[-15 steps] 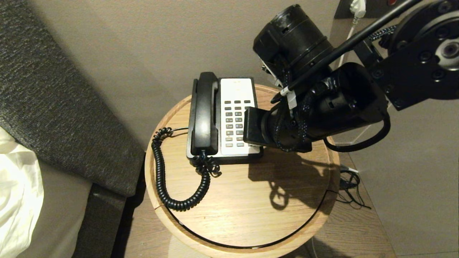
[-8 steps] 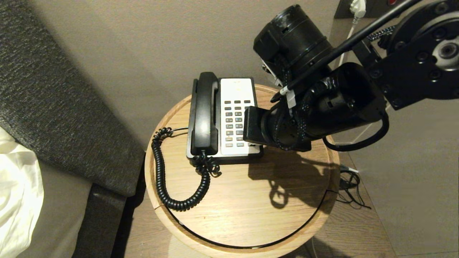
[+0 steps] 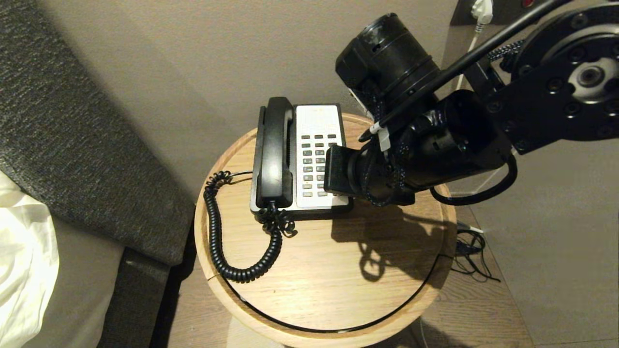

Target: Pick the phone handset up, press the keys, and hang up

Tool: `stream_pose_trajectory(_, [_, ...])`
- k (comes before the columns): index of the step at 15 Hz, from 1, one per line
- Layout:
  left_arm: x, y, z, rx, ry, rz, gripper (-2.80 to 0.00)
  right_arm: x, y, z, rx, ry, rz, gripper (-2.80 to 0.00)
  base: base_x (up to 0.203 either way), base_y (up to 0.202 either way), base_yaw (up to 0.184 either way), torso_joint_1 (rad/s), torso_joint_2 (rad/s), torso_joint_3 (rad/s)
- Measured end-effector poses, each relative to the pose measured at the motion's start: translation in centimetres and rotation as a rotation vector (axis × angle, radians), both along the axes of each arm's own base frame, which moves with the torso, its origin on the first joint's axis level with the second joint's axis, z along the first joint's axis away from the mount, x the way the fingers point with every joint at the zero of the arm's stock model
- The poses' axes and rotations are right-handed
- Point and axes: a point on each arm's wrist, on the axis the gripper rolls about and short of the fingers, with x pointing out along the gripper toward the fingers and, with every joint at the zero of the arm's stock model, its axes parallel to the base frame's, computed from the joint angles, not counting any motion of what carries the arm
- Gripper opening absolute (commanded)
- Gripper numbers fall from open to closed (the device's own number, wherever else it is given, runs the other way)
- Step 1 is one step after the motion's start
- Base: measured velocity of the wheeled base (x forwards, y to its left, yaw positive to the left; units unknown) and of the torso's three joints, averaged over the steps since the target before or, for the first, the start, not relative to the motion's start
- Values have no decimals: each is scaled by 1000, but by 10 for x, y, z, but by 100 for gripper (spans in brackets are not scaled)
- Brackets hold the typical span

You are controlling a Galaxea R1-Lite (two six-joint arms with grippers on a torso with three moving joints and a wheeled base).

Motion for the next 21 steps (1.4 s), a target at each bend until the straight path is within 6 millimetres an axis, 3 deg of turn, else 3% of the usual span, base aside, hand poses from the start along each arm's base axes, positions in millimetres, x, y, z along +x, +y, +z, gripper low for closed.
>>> stream_pose_trajectory(5, [0,0,0,0,-3,0,-280,-2,-2,1,-5,3,0,-280,0,0,0,0,0,0])
stream_pose_trajectory(12, [0,1,-6,19,4,10,-280,-26,-34,38,56,-36,-7,-280,0,0,0,0,0,0])
stream_pose_trajectory(16, [-2,5,-5,78,-62,153,-280,-53,-72,68,113,-58,-32,-280,0,0,0,0,0,0])
stream_pose_trajectory(21, [-18,14,-8,129,-98,466,-280,-100,-154,102,236,-103,-154,-280,0,0,0,0,0,0])
